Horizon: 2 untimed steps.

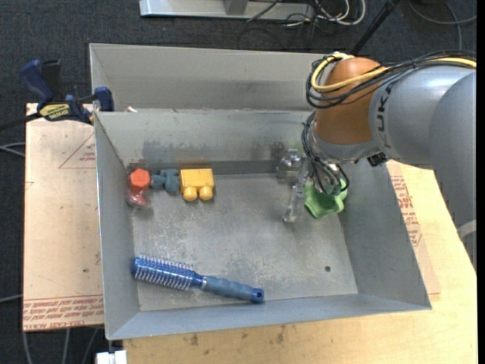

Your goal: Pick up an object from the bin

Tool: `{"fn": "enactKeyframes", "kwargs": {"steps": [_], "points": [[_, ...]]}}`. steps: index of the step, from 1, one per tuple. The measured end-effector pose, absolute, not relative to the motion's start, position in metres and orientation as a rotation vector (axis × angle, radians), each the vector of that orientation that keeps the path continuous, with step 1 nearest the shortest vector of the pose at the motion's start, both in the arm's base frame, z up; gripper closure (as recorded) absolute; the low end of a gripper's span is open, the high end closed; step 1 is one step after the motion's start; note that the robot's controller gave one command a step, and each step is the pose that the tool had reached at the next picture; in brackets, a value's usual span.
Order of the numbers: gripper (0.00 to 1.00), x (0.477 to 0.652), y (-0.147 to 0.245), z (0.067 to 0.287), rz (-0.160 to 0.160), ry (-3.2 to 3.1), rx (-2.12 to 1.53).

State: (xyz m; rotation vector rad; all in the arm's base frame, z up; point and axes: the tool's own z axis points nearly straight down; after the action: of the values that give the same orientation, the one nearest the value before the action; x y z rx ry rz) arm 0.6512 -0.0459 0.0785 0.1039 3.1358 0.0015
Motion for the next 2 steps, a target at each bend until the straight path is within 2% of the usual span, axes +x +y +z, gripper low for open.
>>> {"fn": "enactKeyframes", "kwargs": {"steps": [1, 2], "points": [[0.00, 0.6070, -0.1191, 0.0857, -0.005, 3.142, 0.027], [1.00, 0.6096, -0.1129, 0.0862, 0.002, 3.138, 0.014]]}}
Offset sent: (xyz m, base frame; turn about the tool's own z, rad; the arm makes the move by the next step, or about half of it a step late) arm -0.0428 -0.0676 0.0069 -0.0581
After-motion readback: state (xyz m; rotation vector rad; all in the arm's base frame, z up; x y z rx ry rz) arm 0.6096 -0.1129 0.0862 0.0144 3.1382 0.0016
